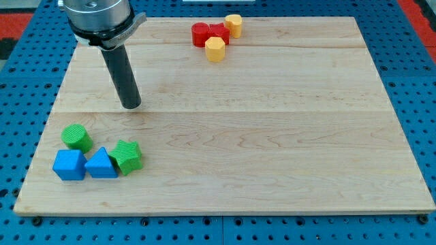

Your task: Separate the blue triangle from the blue cube

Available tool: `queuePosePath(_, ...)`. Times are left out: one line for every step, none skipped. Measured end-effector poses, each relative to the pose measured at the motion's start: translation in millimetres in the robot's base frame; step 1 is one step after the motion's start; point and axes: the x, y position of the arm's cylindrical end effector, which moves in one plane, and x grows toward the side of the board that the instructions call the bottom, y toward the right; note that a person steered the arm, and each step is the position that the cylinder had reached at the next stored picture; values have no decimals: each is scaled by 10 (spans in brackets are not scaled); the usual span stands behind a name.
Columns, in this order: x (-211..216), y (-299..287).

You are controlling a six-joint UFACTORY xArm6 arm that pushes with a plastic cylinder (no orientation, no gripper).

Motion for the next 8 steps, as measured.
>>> queuePosePath(0,0)
queuePosePath(5,28)
queuePosePath(5,28)
queuePosePath(5,172)
queuePosePath(441,819)
queuePosePath(1201,1079)
queuePosePath(1831,853)
queuePosePath(1912,523)
